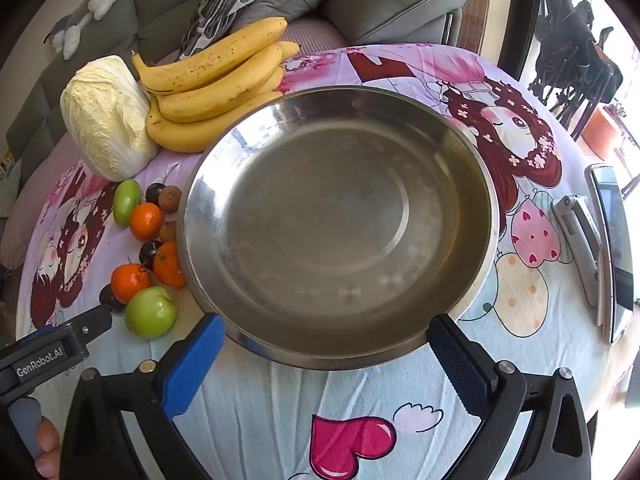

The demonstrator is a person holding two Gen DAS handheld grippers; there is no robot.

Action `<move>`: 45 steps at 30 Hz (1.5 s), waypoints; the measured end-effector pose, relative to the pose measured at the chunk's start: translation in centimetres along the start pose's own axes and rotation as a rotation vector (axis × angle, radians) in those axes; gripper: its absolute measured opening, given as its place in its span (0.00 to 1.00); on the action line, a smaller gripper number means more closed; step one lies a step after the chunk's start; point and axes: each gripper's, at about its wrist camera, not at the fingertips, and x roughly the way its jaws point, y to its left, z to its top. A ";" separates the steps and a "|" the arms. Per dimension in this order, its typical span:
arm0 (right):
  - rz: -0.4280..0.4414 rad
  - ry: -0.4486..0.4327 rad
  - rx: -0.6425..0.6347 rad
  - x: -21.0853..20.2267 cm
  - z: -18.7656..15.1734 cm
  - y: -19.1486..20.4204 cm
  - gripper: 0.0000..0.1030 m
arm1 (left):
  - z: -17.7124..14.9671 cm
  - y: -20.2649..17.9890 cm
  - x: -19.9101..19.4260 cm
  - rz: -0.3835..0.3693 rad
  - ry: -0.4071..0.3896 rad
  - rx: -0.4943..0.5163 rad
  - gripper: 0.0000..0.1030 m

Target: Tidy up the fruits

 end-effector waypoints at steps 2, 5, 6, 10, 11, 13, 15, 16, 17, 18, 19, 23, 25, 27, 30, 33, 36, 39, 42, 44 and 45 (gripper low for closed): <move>-0.005 0.000 -0.001 0.0 0.0 0.0 1.00 | 0.0 0.0 0.0 0.002 -0.001 0.006 1.00; -0.006 0.001 -0.001 0.0 0.0 0.1 1.00 | -0.1 0.0 0.0 0.003 -0.005 0.013 1.00; -0.006 0.001 -0.001 0.0 0.0 0.1 1.00 | -0.4 -0.1 0.1 0.005 -0.007 0.014 1.00; -0.006 0.003 -0.002 0.1 0.0 0.2 1.00 | 0.3 0.0 0.2 0.010 0.007 0.010 1.00; -0.006 0.003 -0.002 0.1 0.1 0.2 1.00 | 0.2 0.0 0.3 0.008 0.005 0.008 1.00; -0.006 0.004 -0.003 0.1 0.1 0.2 1.00 | 0.0 -0.1 0.0 0.006 -0.002 0.003 1.00; -0.007 0.003 -0.002 0.1 0.1 0.3 1.00 | -0.1 -0.1 0.0 0.004 -0.005 0.003 1.00; -0.008 0.004 -0.003 0.1 0.1 0.3 1.00 | -0.1 -0.2 -0.1 0.004 -0.006 0.004 1.00; -0.008 0.004 -0.003 0.1 0.1 0.3 1.00 | -0.1 -0.2 -0.1 0.004 -0.006 0.003 1.00; -0.009 0.004 -0.003 0.1 0.1 0.3 1.00 | -0.1 -0.2 -0.1 0.003 -0.006 0.003 1.00; -0.009 0.004 -0.003 0.1 0.1 0.3 1.00 | -0.1 -0.2 -0.1 0.004 -0.006 0.002 1.00; -0.012 0.007 -0.004 0.1 0.1 0.4 1.00 | -0.1 -0.3 -0.1 -0.001 -0.003 0.002 1.00; -0.015 0.009 -0.005 0.1 0.1 0.4 1.00 | -0.1 -0.3 -0.1 -0.003 -0.002 0.002 1.00; -0.017 0.010 -0.006 0.3 0.1 0.3 1.00 | -0.1 -0.3 -0.1 -0.007 0.000 0.003 1.00; -0.021 0.013 -0.009 0.2 0.0 0.2 1.00 | -0.1 -0.3 -0.1 -0.012 0.004 0.005 1.00; -0.026 0.015 -0.014 0.3 -0.1 0.2 1.00 | -0.2 -0.3 0.0 -0.015 0.008 0.009 1.00; -0.036 0.021 -0.020 0.4 -0.1 0.3 1.00 | -0.2 -0.3 0.1 -0.013 0.015 0.009 1.00; -0.041 0.024 -0.024 0.5 -0.1 0.3 1.00 | -0.1 -0.2 0.3 -0.013 0.022 0.009 1.00; -0.042 0.024 -0.025 0.5 -0.2 0.4 1.00 | -0.1 -0.1 0.5 -0.012 0.027 0.008 1.00; -0.042 0.024 -0.025 0.5 -0.1 0.4 1.00 | 0.0 0.0 0.5 -0.011 0.028 0.007 1.00; -0.042 0.024 -0.025 0.5 -0.2 0.4 1.00 | 0.1 0.0 0.6 -0.011 0.028 0.006 1.00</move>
